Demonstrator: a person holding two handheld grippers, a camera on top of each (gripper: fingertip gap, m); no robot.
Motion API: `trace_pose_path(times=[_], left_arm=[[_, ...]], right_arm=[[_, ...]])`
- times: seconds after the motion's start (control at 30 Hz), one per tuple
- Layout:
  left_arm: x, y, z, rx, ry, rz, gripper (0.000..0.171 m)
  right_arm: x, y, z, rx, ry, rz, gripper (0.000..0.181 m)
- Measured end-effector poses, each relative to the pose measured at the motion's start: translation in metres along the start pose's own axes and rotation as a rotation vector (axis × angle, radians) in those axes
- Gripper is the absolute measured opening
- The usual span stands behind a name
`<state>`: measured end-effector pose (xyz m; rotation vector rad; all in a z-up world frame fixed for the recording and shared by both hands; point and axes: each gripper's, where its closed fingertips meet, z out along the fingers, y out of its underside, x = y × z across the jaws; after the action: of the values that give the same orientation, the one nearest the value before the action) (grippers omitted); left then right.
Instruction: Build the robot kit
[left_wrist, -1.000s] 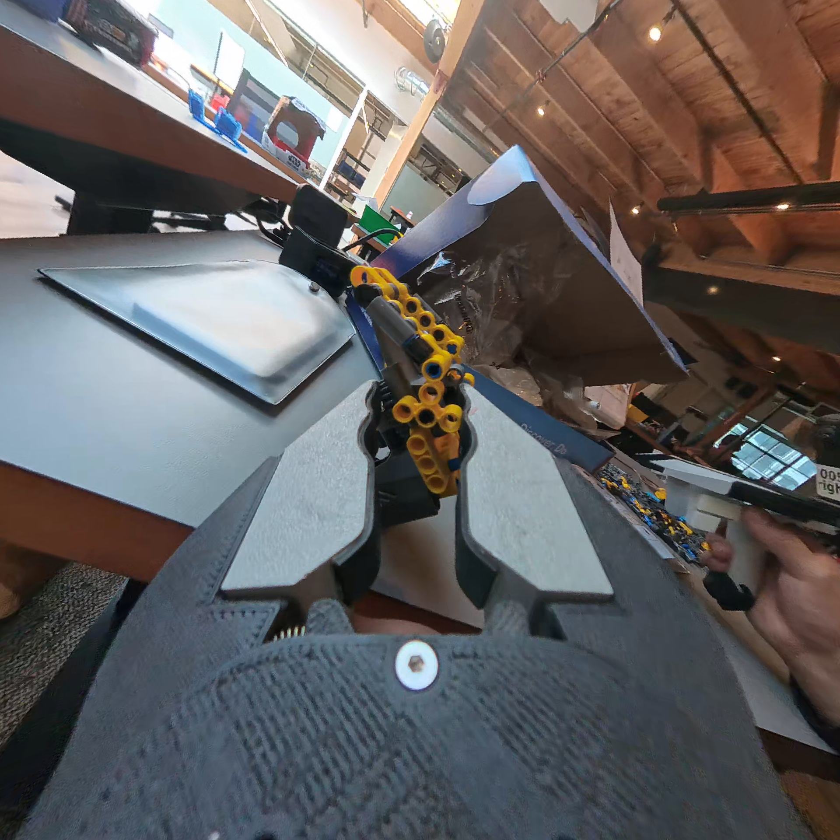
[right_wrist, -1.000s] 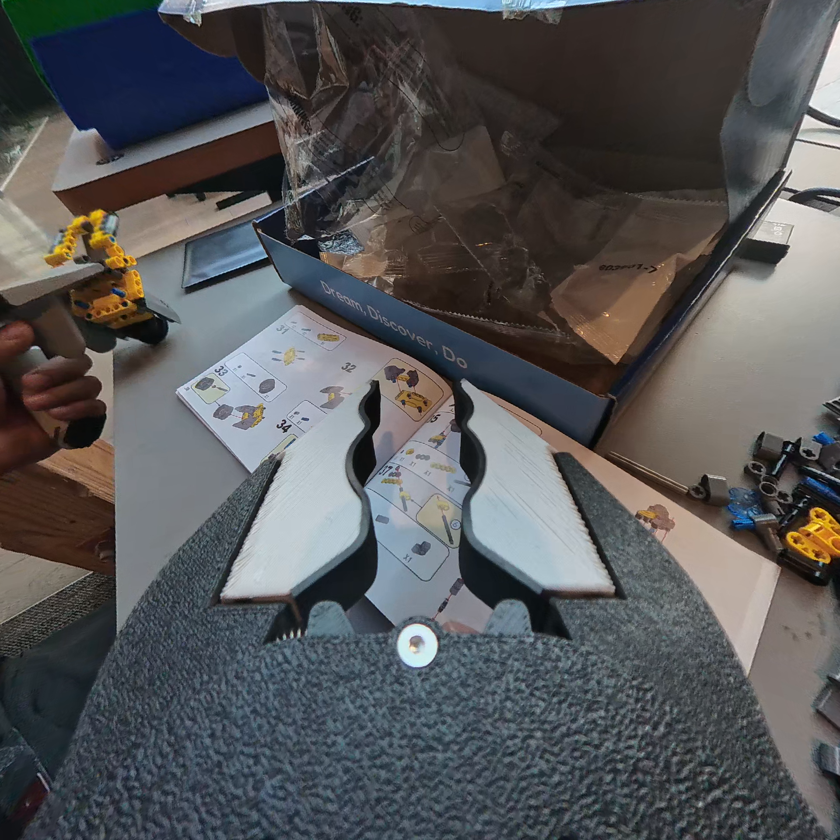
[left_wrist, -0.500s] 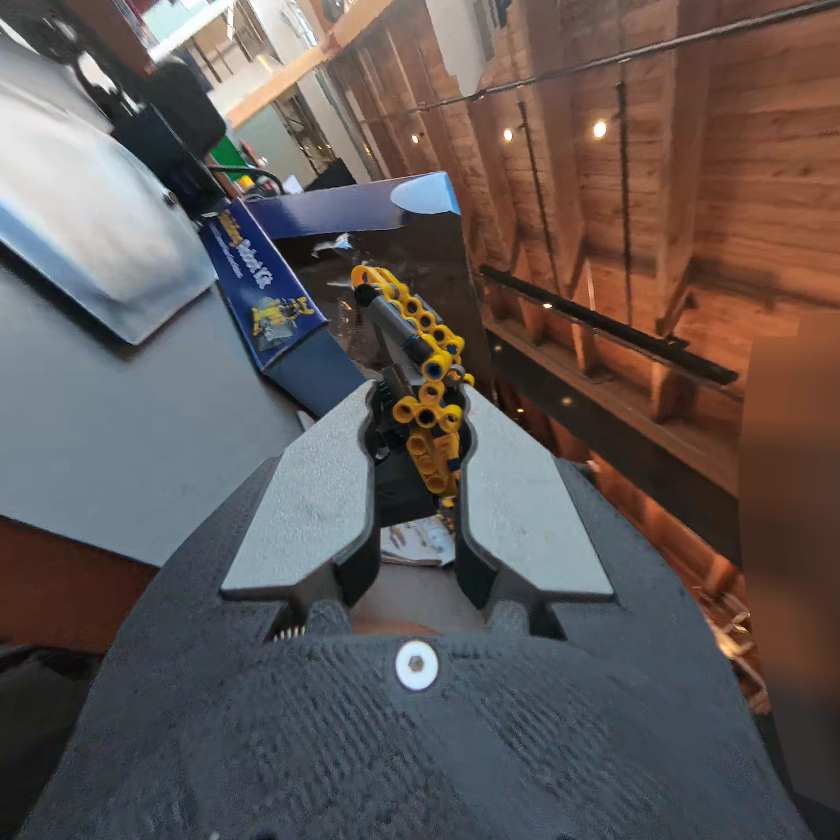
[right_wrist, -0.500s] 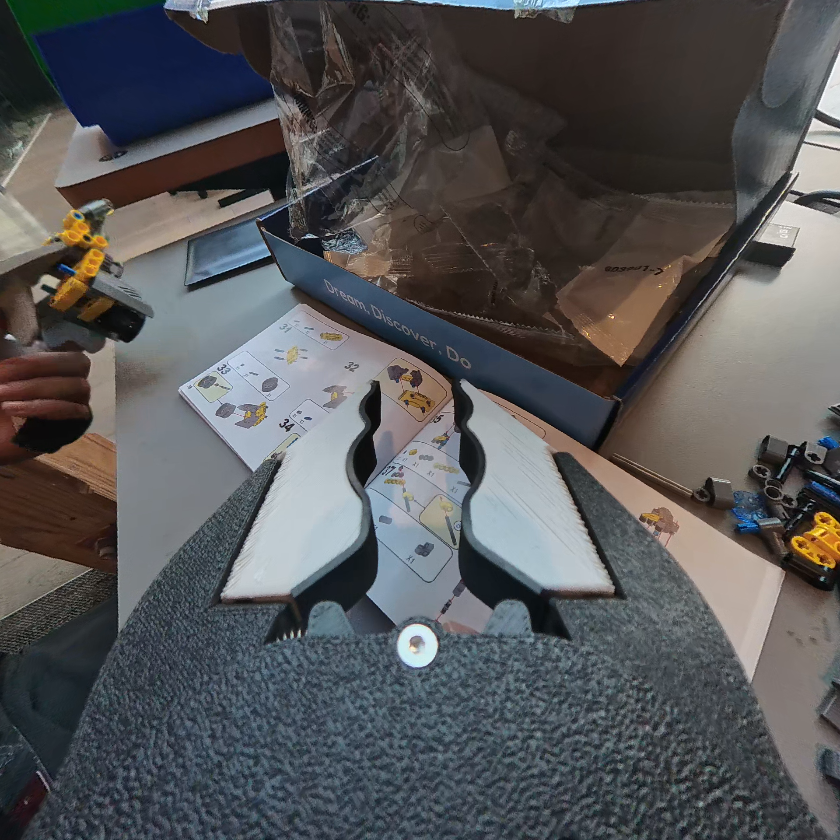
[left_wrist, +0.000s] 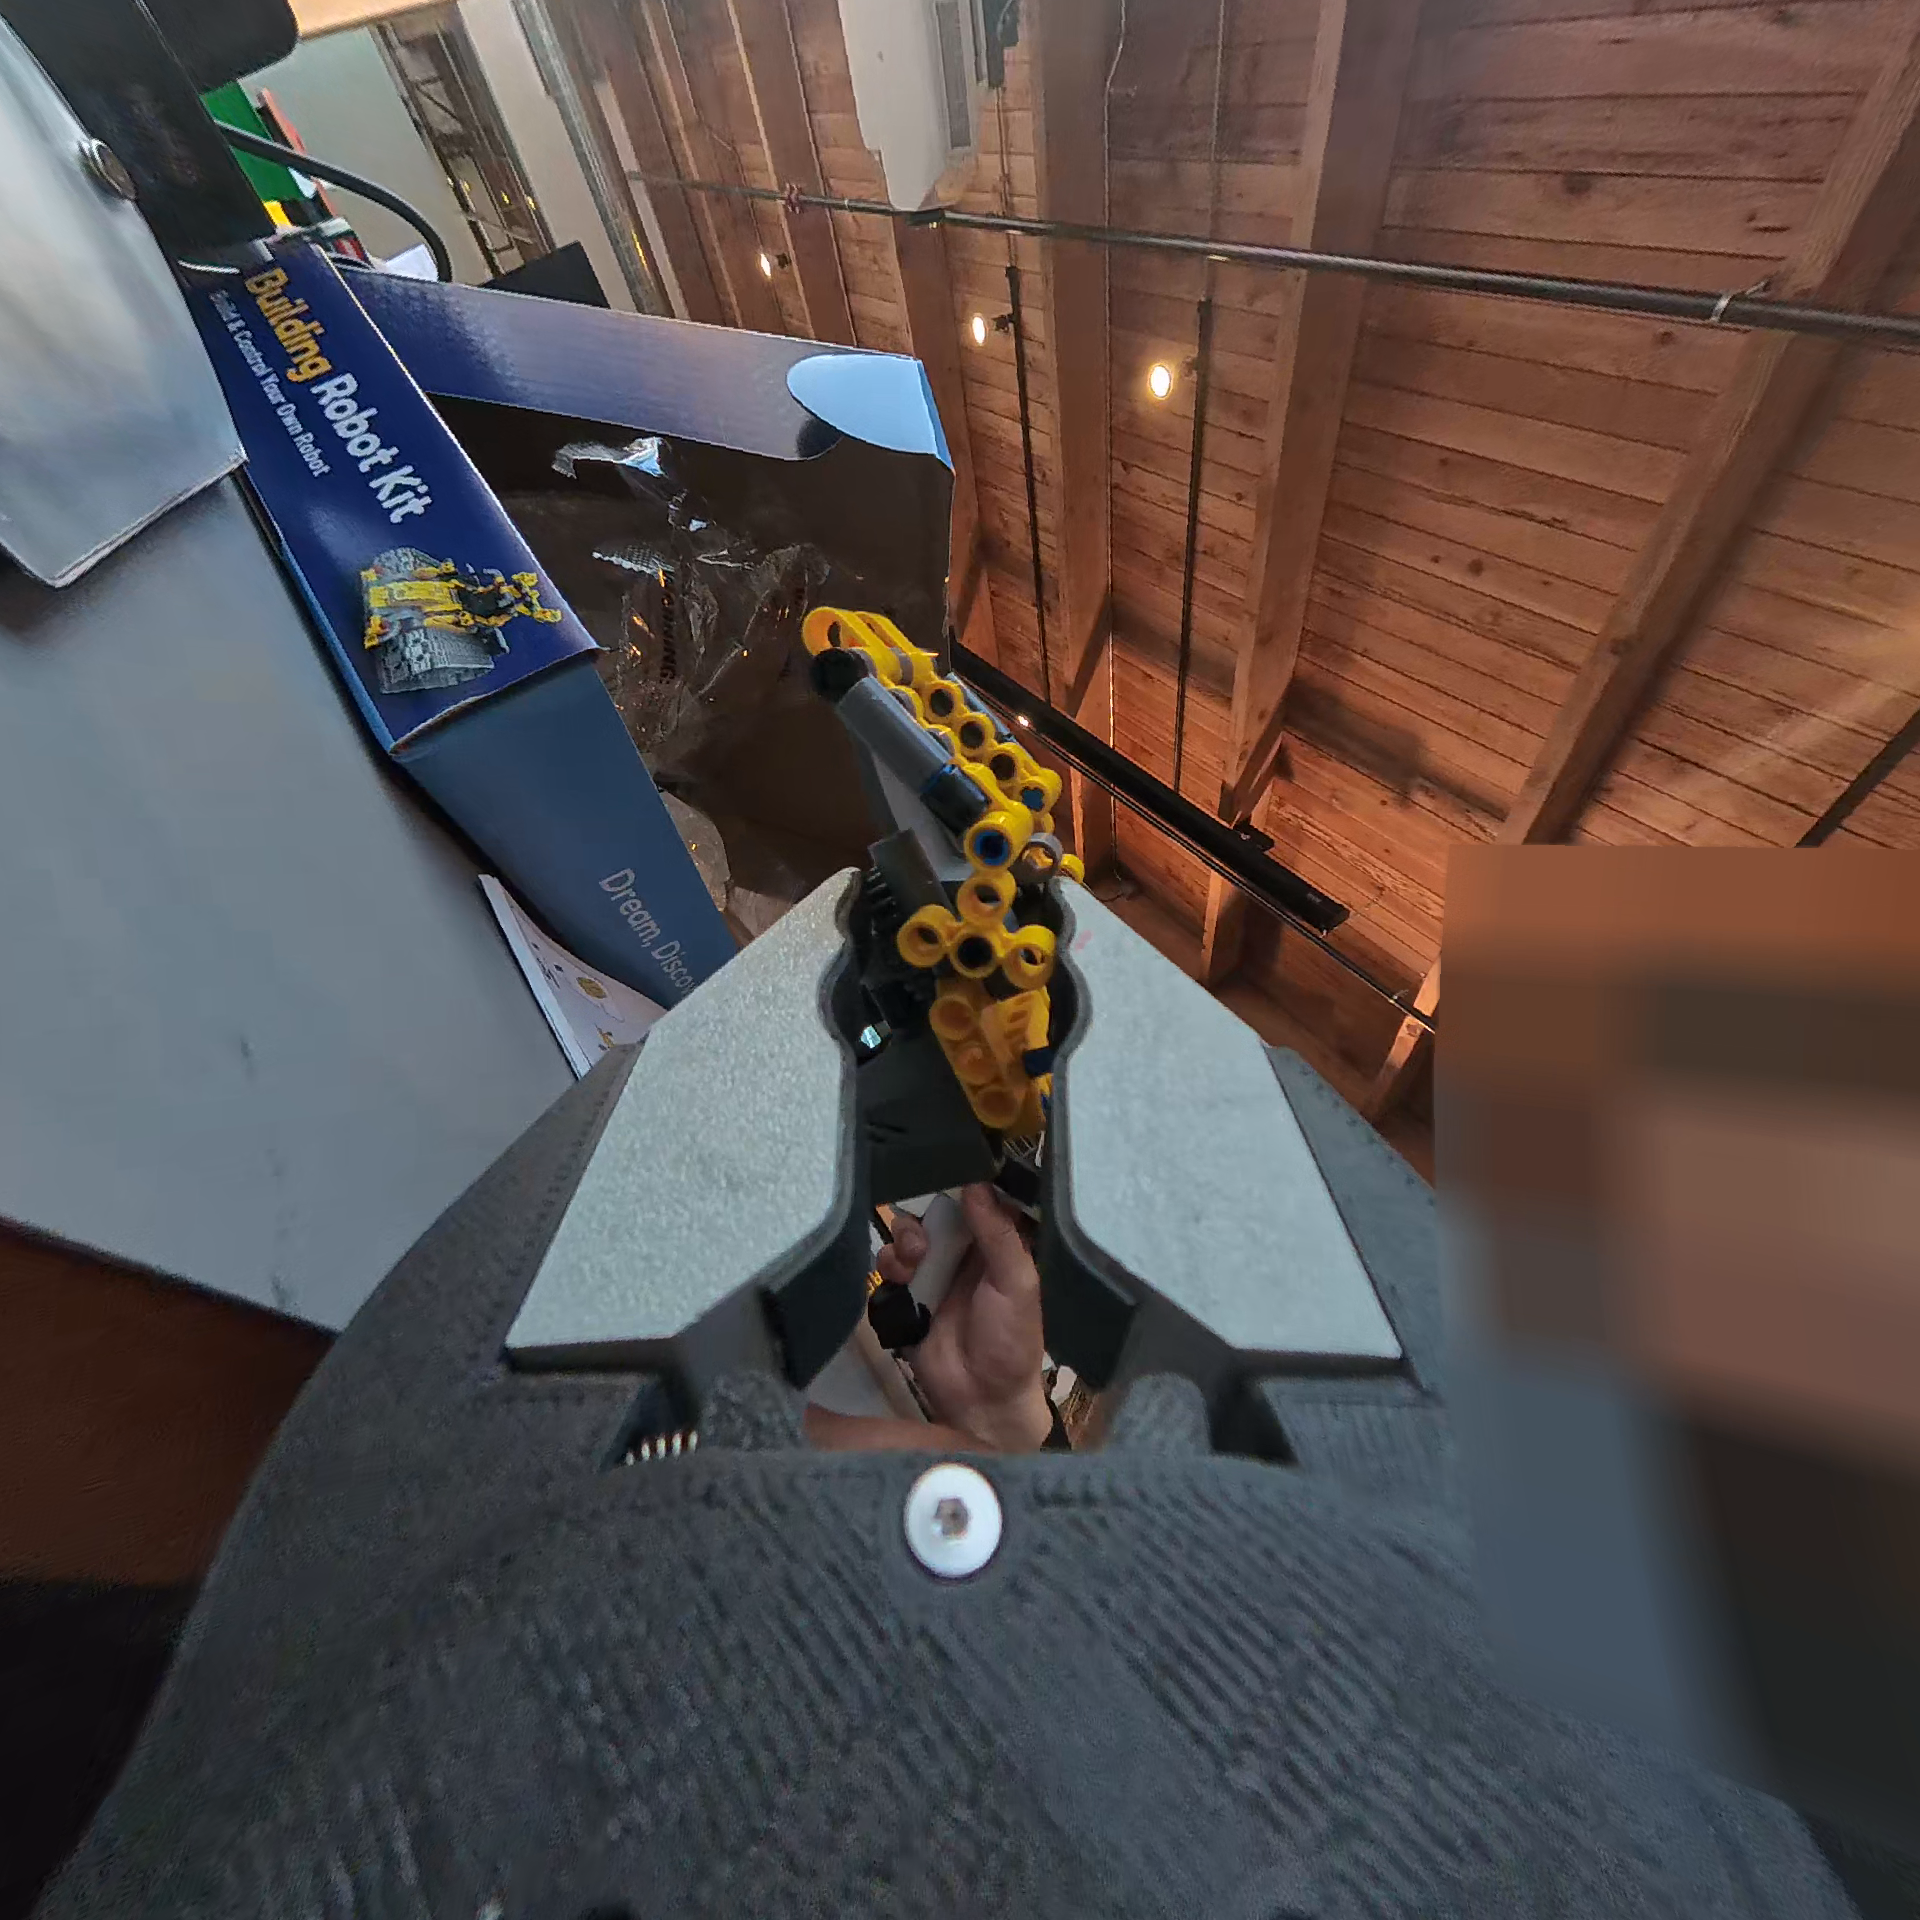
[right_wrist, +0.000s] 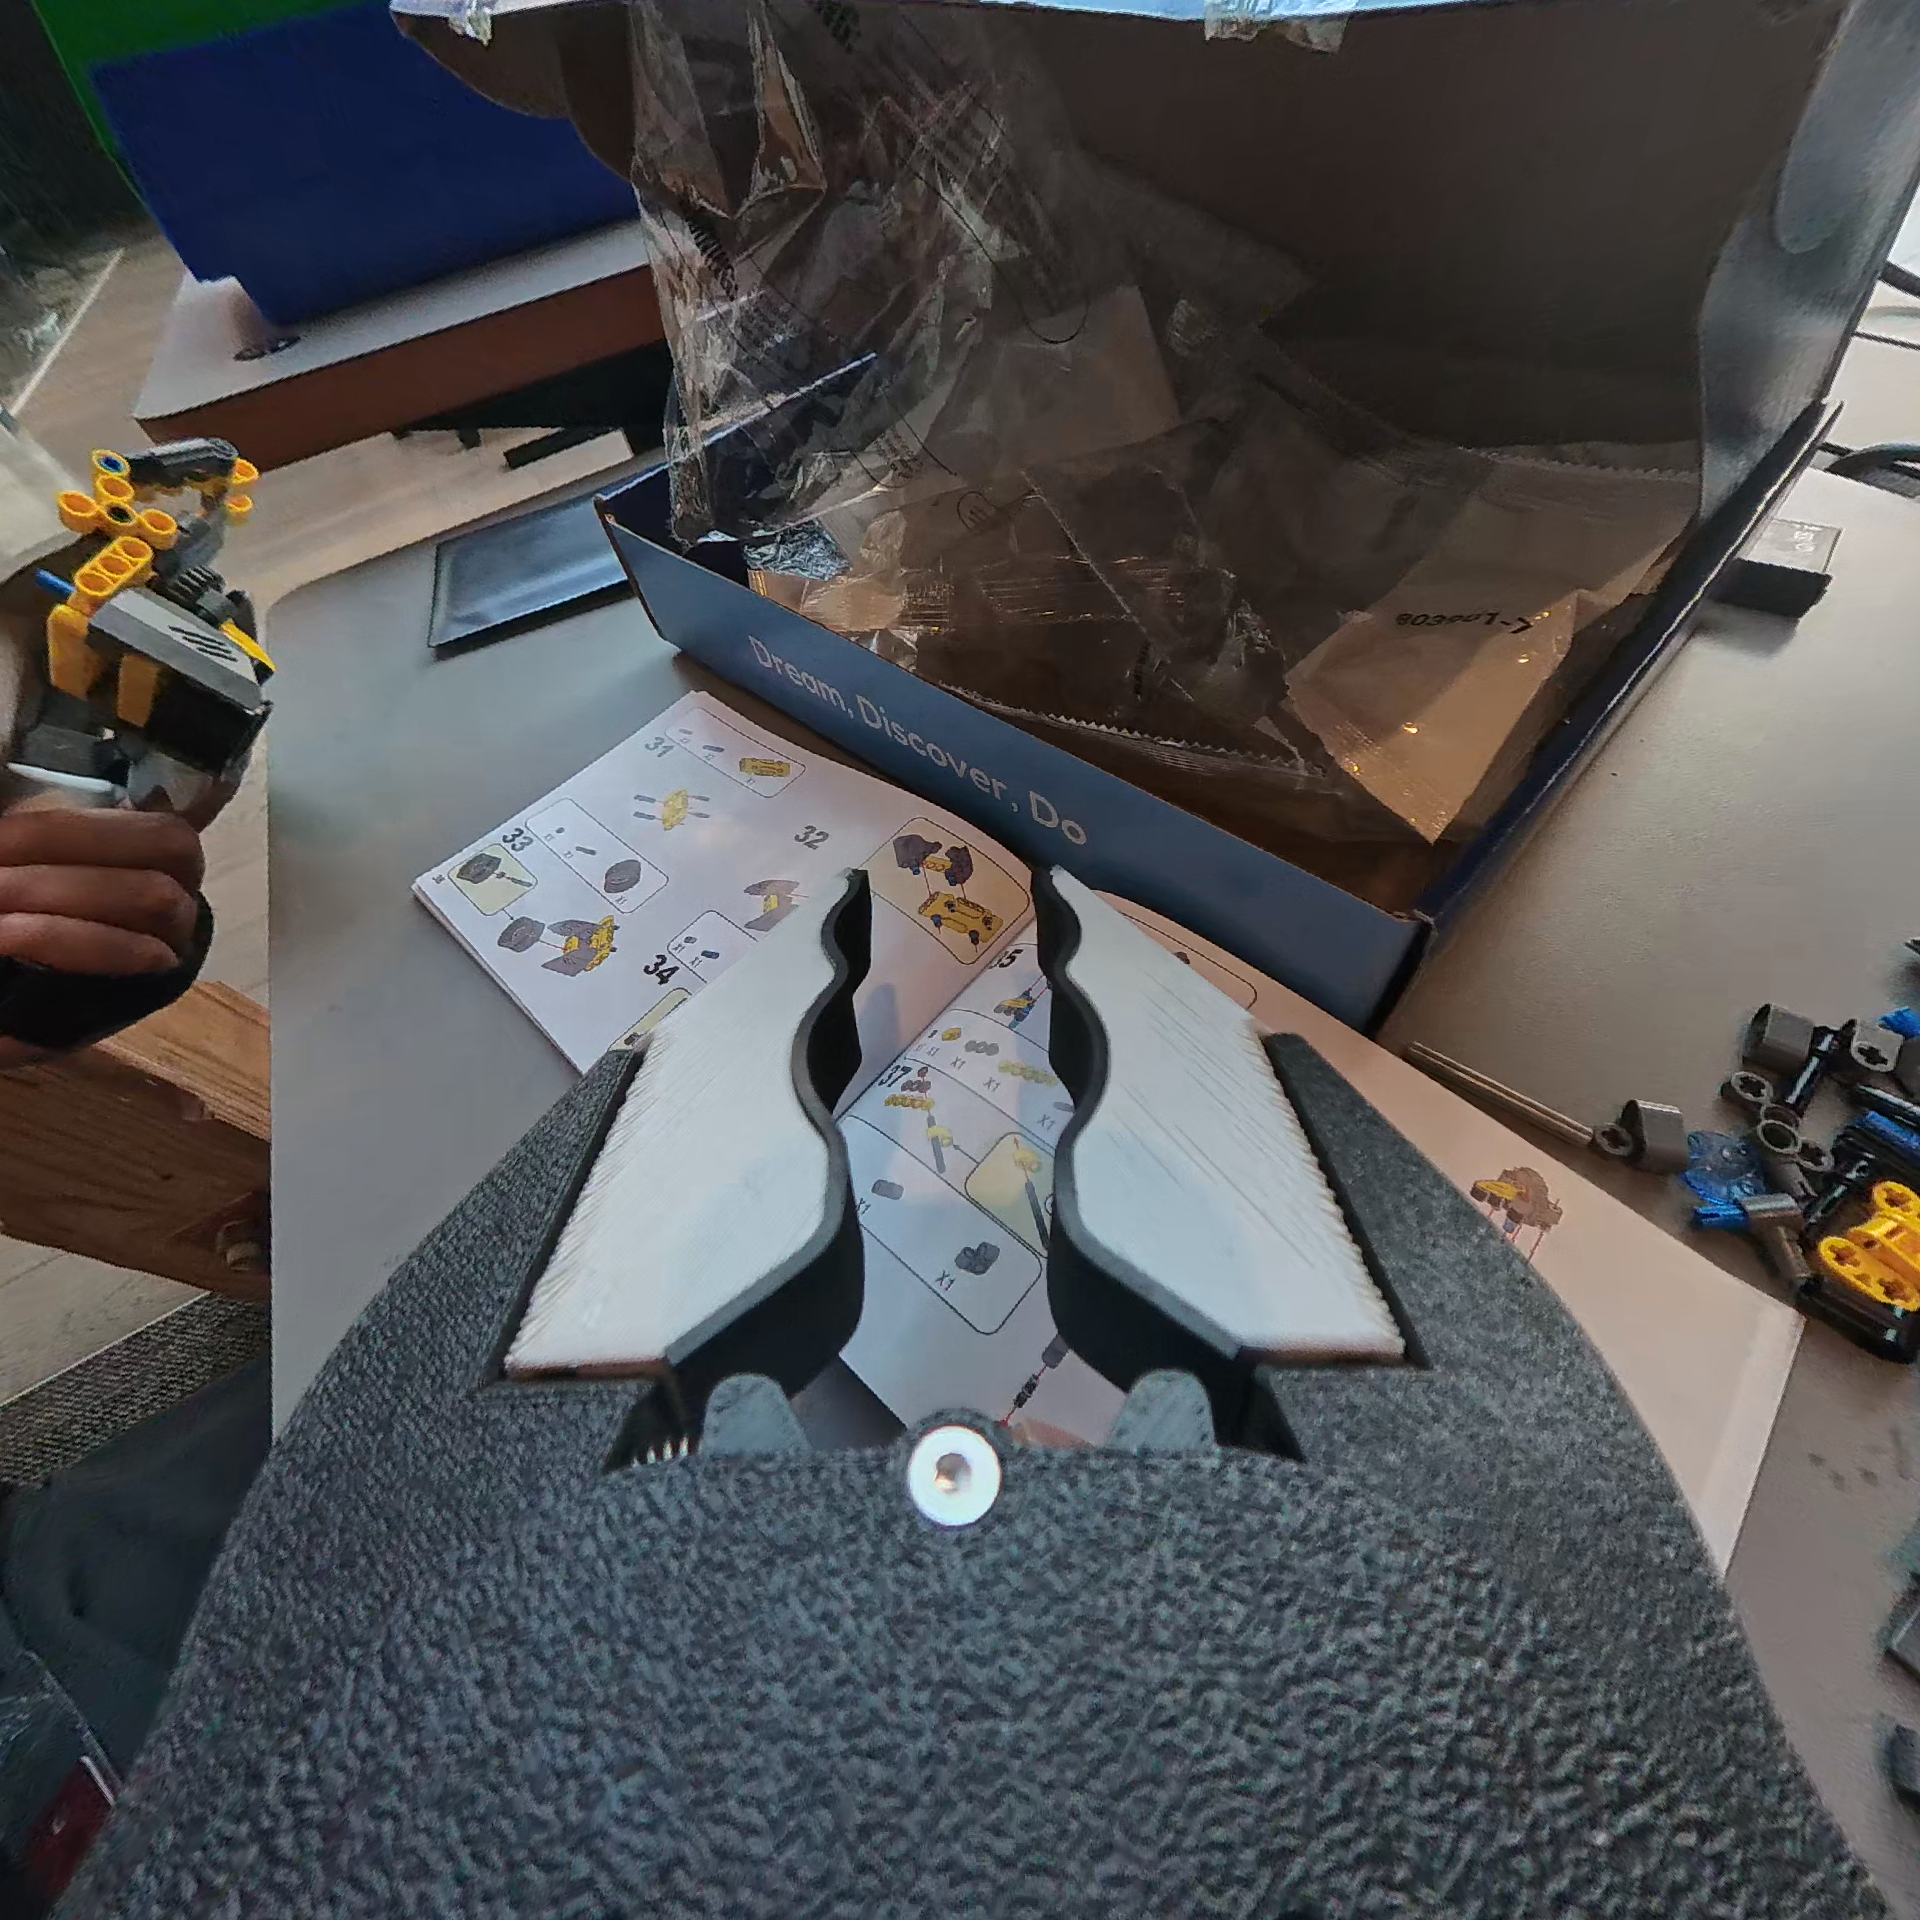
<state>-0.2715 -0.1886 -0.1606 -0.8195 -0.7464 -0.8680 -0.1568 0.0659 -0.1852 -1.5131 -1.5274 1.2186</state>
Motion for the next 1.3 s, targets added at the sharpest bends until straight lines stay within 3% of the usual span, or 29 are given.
trace_pose_path(times=[0.6, 0.77, 0.87, 1.07, 1.3], left_arm=[[0.0, -0.001, 0.001, 0.014, -0.001, -0.011, 0.03], [0.001, -0.001, 0.002, 0.01, -0.037, 0.075, 0.03], [0.005, 0.0, 0.005, -0.01, -0.118, 0.296, 0.03], [-0.001, 0.003, 0.008, -0.117, -0.433, 1.157, 0.03], [-0.027, 0.01, 0.003, -0.149, -0.577, 1.47, 0.03]], right_arm=[[0.0, 0.0, 0.0, -0.001, -0.002, 0.0, 0.031], [0.0, 0.0, 0.0, 0.001, 0.0, -0.002, 0.031], [0.0, 0.0, 0.0, 0.002, 0.0, 0.001, 0.031], [-0.002, 0.001, 0.002, -0.006, -0.003, -0.004, 0.031], [-0.001, 0.002, 0.002, -0.005, -0.006, 0.0, 0.031]])
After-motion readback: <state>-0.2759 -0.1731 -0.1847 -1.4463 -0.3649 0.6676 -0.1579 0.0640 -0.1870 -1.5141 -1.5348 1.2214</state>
